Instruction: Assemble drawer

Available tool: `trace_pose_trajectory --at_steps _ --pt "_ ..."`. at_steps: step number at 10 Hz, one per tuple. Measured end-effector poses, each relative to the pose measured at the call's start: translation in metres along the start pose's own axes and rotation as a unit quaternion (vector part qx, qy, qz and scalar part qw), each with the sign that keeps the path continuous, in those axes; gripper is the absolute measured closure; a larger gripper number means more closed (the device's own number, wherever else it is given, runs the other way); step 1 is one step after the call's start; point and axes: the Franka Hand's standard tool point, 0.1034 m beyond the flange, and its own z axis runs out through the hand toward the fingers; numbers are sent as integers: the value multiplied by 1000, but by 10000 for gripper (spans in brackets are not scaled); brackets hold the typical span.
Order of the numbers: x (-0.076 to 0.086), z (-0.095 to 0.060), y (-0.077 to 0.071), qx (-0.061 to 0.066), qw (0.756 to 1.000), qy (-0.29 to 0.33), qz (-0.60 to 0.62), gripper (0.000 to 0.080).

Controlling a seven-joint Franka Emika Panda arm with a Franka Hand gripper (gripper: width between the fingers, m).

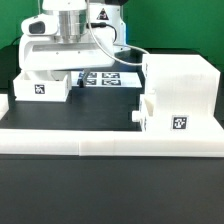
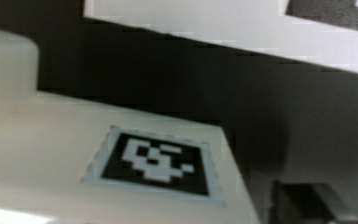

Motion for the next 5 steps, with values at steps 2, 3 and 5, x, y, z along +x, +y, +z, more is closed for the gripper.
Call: trace_pose_trajectory --at_steps 2,3,5 --pt "0 0 0 0 1000 0 -2 692" --pt "0 0 0 0 1000 0 -3 757" --pt "0 0 0 0 1000 0 -3 757"
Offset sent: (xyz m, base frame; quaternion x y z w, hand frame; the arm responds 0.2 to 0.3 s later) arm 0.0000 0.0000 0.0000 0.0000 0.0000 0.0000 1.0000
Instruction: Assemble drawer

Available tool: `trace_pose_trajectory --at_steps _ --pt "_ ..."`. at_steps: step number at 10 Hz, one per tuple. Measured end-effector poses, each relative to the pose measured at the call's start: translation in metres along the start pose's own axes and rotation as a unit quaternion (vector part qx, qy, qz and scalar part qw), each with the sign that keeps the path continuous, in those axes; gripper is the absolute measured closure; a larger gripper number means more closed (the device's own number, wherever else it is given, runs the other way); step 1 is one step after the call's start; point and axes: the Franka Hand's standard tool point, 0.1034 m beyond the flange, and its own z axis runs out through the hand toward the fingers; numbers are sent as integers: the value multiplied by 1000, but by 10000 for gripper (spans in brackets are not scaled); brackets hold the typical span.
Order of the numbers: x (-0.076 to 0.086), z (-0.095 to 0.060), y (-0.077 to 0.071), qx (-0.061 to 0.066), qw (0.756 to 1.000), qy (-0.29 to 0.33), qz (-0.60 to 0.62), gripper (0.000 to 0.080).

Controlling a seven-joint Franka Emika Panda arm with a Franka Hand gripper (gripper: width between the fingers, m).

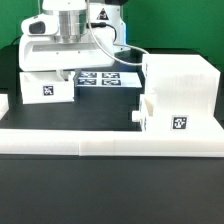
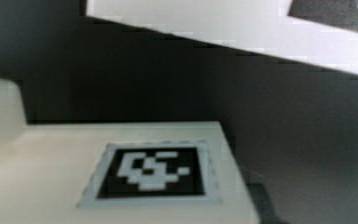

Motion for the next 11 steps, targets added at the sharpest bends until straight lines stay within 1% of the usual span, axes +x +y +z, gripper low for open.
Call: trace_pose_trajectory --at_steps 4,5,6,7,8,9,10,11 --pt "0 0 0 0 1000 0 -1 757" --pt "4 -2 -7 7 1000 -11 -5 757" --pt "22 -14 -21 18 999 -24 -28 757" --pt "40 -23 -30 21 998 -25 -49 757" --pt "53 -29 -35 26 997 -29 -63 757" --pt "67 -35 -40 34 996 -38 -76 757" --pt "82 -41 -42 43 994 -48 -89 757" --pt "84 -40 -41 42 993 -45 -97 757"
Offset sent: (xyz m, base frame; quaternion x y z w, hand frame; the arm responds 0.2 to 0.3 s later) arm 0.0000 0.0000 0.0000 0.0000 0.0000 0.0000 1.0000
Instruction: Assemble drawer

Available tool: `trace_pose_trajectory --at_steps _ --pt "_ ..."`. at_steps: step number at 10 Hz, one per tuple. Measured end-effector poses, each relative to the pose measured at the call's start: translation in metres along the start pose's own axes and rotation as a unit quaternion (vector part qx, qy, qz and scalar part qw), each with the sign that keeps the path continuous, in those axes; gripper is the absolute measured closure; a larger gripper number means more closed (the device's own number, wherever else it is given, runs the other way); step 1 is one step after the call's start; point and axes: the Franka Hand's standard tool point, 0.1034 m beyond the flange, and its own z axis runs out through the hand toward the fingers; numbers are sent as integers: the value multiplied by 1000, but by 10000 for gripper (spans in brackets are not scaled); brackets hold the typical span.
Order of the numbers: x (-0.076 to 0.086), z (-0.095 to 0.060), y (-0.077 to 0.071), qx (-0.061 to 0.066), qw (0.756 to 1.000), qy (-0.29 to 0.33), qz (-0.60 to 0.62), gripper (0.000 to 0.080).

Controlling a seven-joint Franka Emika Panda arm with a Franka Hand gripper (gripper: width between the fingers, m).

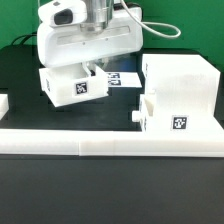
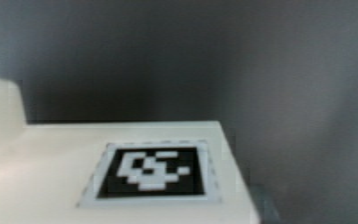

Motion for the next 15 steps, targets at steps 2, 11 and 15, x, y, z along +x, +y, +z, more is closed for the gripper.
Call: trace_pose_trajectory --at_steps 2,11,15 --pt "-3 3 0 1 999 -3 -47 757" --pt "9 8 21 -27 853 -13 -521 757" --pt "26 -5 27 -40 830 -18 -555 757"
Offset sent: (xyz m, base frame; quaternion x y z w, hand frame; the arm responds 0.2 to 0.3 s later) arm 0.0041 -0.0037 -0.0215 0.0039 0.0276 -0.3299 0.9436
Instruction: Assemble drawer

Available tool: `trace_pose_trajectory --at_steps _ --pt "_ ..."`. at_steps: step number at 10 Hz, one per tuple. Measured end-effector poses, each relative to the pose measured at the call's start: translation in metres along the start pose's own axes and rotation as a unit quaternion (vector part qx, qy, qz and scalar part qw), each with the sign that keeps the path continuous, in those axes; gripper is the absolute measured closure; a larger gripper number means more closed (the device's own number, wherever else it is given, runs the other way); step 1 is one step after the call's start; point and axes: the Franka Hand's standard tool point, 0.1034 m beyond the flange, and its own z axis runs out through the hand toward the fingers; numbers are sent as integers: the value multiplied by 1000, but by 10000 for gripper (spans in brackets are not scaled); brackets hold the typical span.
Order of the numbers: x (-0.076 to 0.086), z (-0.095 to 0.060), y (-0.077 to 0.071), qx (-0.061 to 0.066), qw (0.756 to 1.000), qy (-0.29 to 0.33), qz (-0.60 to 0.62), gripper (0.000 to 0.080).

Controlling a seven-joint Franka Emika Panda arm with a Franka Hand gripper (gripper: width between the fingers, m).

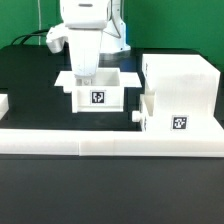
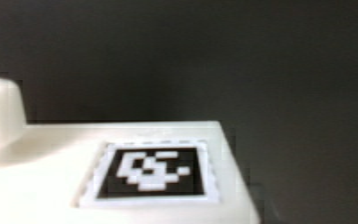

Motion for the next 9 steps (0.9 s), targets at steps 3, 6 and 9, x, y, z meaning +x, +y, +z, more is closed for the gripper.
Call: trace_pose_trajectory --at_steps 3,6,9 --pt "7 -7 15 -8 1000 0 6 757" --pt "25 -18 31 -20 999 0 29 757" --pt "23 -15 29 -18 999 0 31 757"
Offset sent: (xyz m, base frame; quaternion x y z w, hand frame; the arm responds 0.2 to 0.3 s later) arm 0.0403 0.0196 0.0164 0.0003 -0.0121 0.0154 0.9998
